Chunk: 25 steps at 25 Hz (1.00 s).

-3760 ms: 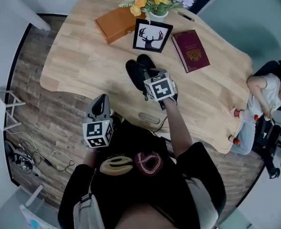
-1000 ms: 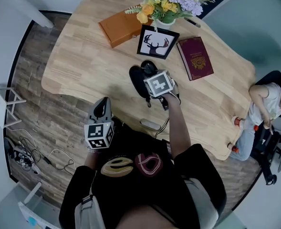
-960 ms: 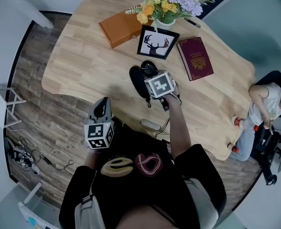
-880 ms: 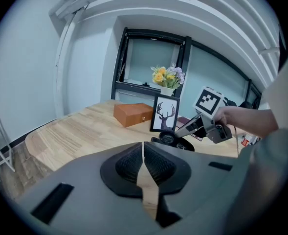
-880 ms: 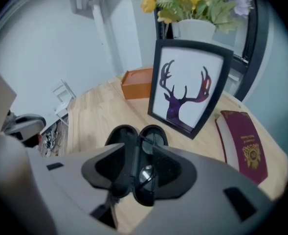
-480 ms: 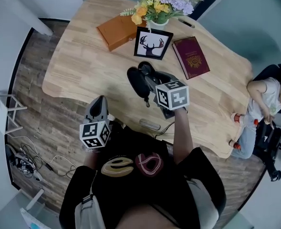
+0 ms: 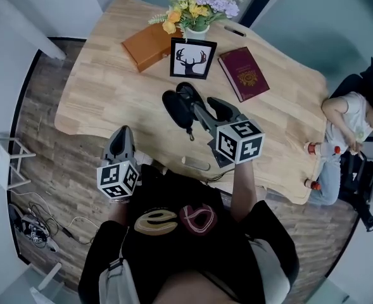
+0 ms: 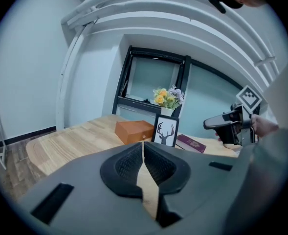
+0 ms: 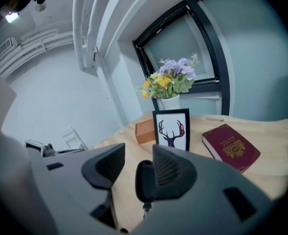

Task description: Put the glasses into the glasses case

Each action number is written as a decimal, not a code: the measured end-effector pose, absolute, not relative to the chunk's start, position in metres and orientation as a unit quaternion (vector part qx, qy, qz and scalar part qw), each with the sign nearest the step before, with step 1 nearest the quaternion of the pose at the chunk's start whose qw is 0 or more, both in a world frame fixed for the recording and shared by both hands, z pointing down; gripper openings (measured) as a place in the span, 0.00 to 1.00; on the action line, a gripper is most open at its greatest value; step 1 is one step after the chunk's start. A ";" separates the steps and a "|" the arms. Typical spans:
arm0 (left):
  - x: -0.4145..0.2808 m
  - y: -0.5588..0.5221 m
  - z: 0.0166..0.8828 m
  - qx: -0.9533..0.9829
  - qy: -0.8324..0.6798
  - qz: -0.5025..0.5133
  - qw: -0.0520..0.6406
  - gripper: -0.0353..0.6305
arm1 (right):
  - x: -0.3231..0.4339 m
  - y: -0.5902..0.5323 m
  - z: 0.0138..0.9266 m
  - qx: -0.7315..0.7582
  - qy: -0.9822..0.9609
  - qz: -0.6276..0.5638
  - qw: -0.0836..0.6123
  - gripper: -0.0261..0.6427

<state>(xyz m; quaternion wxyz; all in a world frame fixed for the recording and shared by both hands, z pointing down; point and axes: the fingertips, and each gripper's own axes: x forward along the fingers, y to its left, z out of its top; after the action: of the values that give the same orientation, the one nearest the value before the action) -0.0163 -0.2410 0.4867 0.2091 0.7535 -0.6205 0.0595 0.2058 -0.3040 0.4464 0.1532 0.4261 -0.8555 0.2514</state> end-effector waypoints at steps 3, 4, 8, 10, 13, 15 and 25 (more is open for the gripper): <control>-0.017 -0.238 0.482 0.756 -0.619 0.052 0.204 0.09 | 0.207 -0.291 0.436 0.422 -0.863 0.244 0.135 0.31; -0.016 -0.238 0.480 0.758 -0.619 0.049 0.202 0.09 | 0.205 -0.286 0.434 0.413 -0.869 0.239 0.129 0.30; -0.009 -0.240 0.474 0.768 -0.609 0.042 0.192 0.09 | 0.194 -0.266 0.427 0.374 -0.892 0.231 0.105 0.24; -0.002 -0.243 0.471 0.775 -0.602 0.037 0.191 0.09 | 0.194 -0.258 0.424 0.376 -0.894 0.224 0.094 0.24; 0.010 -0.247 0.466 0.784 -0.588 0.024 0.195 0.09 | 0.192 -0.248 0.426 0.374 -0.896 0.219 0.100 0.22; 0.018 -0.247 0.462 0.792 -0.580 0.024 0.187 0.09 | 0.189 -0.241 0.430 0.370 -0.898 0.212 0.108 0.19; 0.059 -0.248 0.448 0.829 -0.532 0.022 0.170 0.09 | 0.190 -0.231 0.405 0.389 -0.905 0.172 0.020 0.08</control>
<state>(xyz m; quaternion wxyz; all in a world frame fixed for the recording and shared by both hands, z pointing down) 0.0594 -0.2475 0.4483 0.1697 0.8295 -0.5317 0.0224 0.1904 -0.2308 0.4052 0.0203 0.3889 -0.9048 0.1722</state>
